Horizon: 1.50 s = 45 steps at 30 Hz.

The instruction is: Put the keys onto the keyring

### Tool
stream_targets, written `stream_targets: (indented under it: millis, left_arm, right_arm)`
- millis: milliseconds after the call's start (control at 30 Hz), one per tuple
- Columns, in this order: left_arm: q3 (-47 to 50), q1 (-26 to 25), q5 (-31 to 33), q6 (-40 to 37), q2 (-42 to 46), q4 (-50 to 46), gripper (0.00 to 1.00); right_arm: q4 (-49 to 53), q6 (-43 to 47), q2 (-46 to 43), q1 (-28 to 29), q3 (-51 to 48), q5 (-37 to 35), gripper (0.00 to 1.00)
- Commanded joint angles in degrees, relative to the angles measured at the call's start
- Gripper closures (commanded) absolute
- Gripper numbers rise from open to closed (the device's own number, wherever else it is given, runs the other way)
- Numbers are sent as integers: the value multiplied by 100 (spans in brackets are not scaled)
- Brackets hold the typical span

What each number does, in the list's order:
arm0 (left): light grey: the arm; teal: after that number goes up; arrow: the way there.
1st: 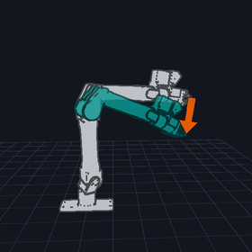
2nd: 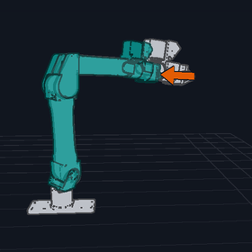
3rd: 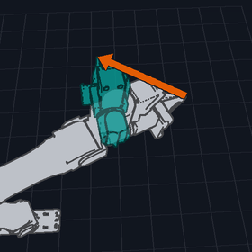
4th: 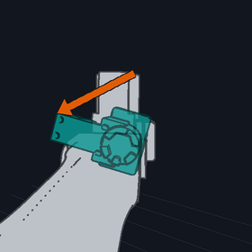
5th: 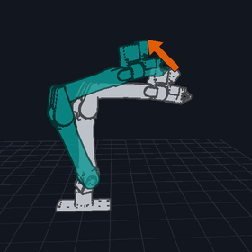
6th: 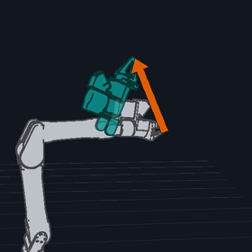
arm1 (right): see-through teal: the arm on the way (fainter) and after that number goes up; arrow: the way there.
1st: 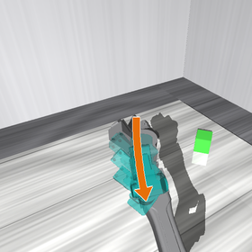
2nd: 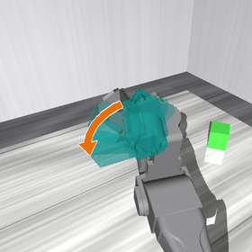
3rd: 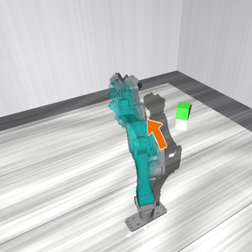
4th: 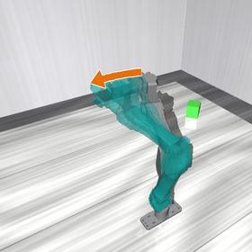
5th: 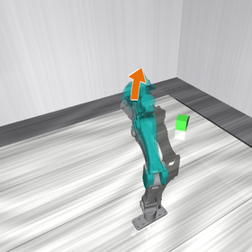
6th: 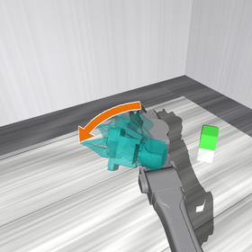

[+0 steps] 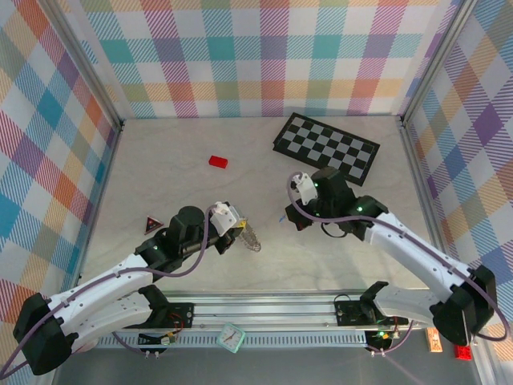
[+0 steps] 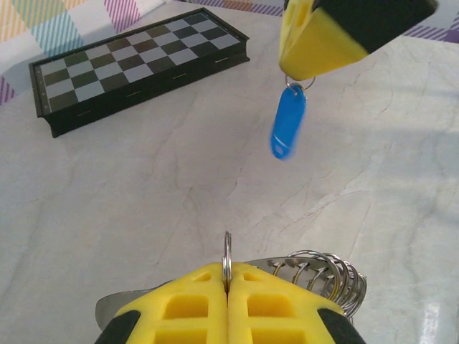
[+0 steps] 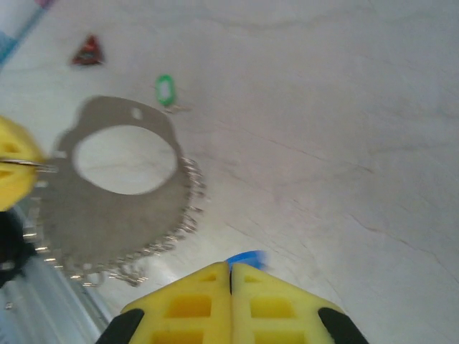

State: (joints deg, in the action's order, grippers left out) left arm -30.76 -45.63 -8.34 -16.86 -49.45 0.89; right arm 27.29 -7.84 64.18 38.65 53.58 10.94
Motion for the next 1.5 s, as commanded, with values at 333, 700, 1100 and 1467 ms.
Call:
stream_targets:
  millis: [333,700,1100,1467]
  left_arm:
    - [-439,-35,-766,462,-280,98,100]
    - [-642,74,-1106,1348,-632,-52,100]
    - [-510,246,-1788,2151,-693,408,100]
    - [-545,274,-1872,2260,-841,451,100]
  right_arm:
    - [-1055,397,-128,134,-98,1461,100]
    - [-1775,2165,-160,493,-598,1154,100]
    - [-2483,3405,-218,622,-1058,1483,100]
    - [-2587,3646,-301,775,-1125,1010,100]
